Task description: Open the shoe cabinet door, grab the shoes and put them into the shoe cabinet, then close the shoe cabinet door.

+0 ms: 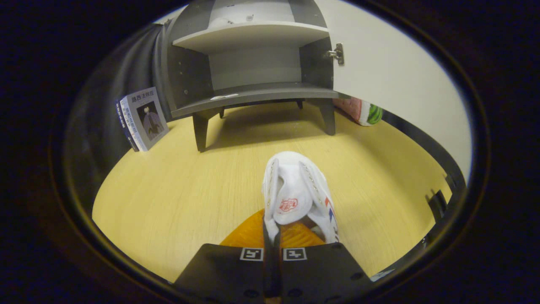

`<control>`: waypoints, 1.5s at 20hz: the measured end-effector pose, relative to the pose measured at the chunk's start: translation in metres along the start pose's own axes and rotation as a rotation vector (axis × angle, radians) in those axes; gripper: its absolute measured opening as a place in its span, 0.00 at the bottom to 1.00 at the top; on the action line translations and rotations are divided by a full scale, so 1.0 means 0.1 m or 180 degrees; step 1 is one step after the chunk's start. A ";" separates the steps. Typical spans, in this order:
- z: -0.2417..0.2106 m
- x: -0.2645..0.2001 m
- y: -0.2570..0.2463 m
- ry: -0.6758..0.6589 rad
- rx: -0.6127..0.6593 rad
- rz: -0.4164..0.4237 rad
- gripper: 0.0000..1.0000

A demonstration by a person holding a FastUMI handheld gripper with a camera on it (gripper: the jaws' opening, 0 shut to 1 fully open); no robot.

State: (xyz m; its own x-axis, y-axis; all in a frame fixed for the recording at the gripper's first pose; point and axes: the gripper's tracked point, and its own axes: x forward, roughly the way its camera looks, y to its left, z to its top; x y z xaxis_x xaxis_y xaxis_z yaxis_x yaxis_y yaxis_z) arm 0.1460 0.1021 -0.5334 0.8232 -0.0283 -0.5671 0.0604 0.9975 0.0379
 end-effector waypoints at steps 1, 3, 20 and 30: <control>0.01 -0.01 0.00 -0.0006 0.0046 0.0031 0.03; 0.08 -0.04 0.00 -0.0050 0.0045 0.0026 0.02; 2.37 -1.35 0.21 -0.0767 -0.0215 -0.0053 0.02; 4.25 -0.91 0.40 -0.1154 -0.0515 0.0197 0.02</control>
State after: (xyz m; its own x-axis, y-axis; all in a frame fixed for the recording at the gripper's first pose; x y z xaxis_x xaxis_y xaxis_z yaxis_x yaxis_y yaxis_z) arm 0.3139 0.1164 -0.1306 0.9701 0.0399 -0.2395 -0.0615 0.9946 -0.0835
